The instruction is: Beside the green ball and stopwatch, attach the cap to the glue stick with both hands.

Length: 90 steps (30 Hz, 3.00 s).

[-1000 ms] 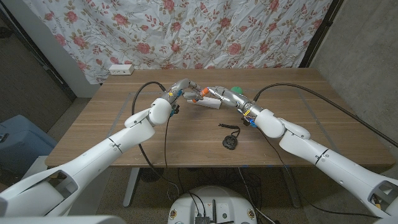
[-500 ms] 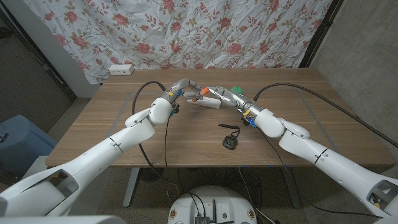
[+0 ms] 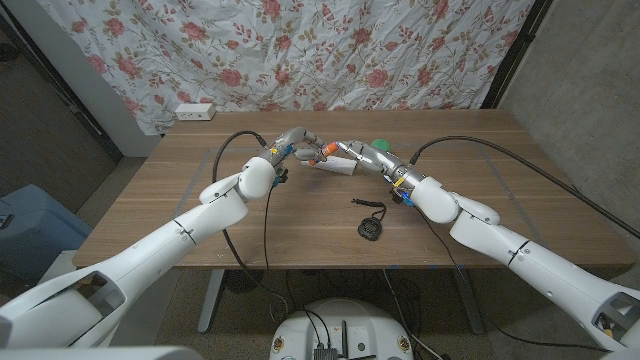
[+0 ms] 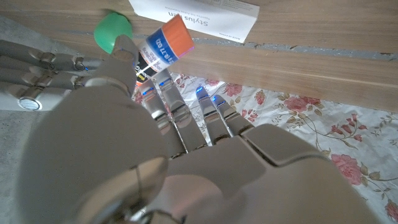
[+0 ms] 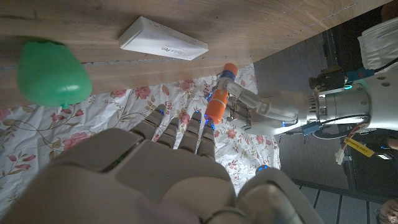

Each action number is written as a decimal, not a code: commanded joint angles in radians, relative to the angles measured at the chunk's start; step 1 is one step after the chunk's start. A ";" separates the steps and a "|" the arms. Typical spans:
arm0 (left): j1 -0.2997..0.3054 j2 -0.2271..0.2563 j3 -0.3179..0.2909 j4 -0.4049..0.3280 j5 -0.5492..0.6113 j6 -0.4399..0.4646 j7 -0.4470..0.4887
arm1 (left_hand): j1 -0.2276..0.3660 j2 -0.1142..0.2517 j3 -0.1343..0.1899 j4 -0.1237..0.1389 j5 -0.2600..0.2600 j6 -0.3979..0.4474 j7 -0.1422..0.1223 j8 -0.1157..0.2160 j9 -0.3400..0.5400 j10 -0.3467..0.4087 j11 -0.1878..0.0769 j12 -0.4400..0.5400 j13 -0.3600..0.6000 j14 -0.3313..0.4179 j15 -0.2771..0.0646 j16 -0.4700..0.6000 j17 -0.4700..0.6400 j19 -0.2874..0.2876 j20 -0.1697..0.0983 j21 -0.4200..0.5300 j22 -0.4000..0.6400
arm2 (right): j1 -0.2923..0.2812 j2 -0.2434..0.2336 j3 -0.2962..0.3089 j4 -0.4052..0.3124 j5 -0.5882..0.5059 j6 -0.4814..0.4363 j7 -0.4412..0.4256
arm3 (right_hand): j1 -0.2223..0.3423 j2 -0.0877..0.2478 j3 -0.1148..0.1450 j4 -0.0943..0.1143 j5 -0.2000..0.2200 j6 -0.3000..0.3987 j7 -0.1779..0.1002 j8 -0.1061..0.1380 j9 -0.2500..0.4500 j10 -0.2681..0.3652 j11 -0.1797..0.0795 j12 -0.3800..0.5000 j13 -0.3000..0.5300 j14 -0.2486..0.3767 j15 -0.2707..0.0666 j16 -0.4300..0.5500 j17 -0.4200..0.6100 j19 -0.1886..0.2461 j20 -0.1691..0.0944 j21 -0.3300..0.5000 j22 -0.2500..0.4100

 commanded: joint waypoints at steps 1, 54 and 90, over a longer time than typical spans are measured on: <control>0.005 0.026 -0.005 -0.020 0.002 0.014 -0.023 | -0.075 0.075 0.012 0.014 0.004 0.075 0.050 0.007 0.004 0.030 -0.028 0.003 0.004 0.010 -0.115 0.001 0.003 0.006 -0.044 0.006 0.002 | -0.021 -0.009 0.029 -0.015 0.011 -0.009 -0.049 | -0.006 0.095 0.008 0.003 0.010 0.004 0.006 -0.002 -0.001 0.010 0.003 -0.001 0.003 0.009 -0.018 0.004 0.001 0.012 0.006 0.011 0.001; 0.055 0.182 -0.004 -0.158 0.289 0.081 -0.113 | -0.086 0.063 0.006 0.016 0.005 0.035 0.037 -0.007 0.006 -0.010 -0.029 -0.007 0.003 0.009 -0.119 -0.002 0.002 -0.001 -0.041 0.003 0.002 | -0.201 -0.029 0.241 -0.050 0.268 -0.082 -0.252 | 0.017 0.088 0.046 -0.013 0.023 -0.025 -0.004 -0.011 -0.002 -0.001 0.015 -0.004 0.004 0.044 -0.021 0.002 -0.011 0.057 -0.013 0.010 0.000; 0.024 0.213 0.044 -0.152 0.568 0.034 -0.227 | -0.073 0.058 0.009 0.011 0.008 -0.001 0.026 -0.014 0.007 -0.055 -0.031 -0.011 0.003 0.002 -0.124 -0.004 0.001 -0.010 -0.036 0.002 0.002 | -0.278 0.018 0.341 0.021 0.555 0.010 -0.242 | 0.019 0.082 0.063 -0.015 0.024 -0.050 0.009 -0.015 -0.003 -0.021 0.044 -0.008 0.004 0.057 0.001 -0.002 -0.013 0.069 -0.025 0.006 0.000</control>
